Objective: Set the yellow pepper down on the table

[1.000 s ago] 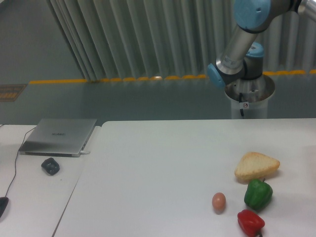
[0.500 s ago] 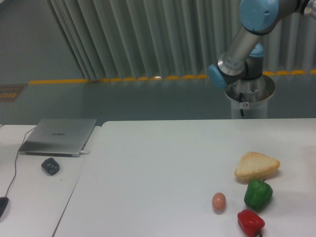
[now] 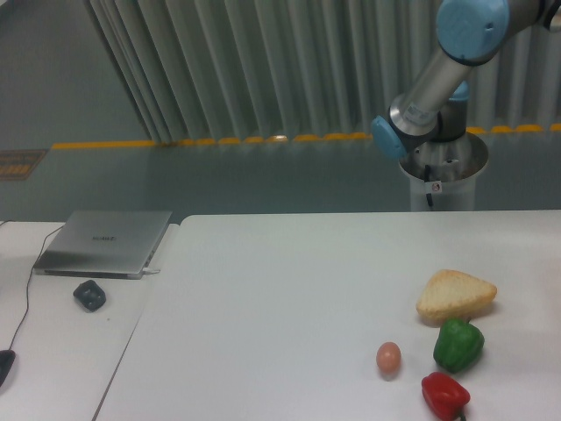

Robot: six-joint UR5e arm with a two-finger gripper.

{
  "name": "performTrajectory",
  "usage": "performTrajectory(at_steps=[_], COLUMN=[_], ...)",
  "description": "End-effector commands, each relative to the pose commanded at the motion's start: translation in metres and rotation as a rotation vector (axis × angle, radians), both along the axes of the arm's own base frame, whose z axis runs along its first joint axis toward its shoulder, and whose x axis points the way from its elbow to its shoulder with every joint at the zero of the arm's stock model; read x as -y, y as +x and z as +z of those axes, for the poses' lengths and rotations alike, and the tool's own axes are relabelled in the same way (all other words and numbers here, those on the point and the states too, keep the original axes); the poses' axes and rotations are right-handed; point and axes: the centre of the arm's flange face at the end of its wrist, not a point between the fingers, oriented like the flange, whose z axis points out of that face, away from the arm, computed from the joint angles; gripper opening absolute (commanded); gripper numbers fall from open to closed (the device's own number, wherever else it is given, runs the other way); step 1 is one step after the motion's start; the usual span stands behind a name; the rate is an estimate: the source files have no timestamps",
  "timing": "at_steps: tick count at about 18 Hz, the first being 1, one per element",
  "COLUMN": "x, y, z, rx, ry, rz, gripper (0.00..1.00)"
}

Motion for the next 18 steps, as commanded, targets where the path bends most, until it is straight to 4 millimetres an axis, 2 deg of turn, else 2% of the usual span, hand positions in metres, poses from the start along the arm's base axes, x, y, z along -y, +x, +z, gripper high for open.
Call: performTrajectory(at_steps=[6,15,17,18], x=[-0.007,-0.015,-0.023,-0.026], y=[-0.006,-0.005,0.0,0.002], z=[-0.015,-0.021,-0.02,-0.02], rx=[-0.015,-0.016,-0.014,-0.015], ry=[0.004,0.006,0.005,0.004], rz=[-0.008,-0.016,-0.028,-0.034], gripper=[1.0,1.0,0.82,0.69])
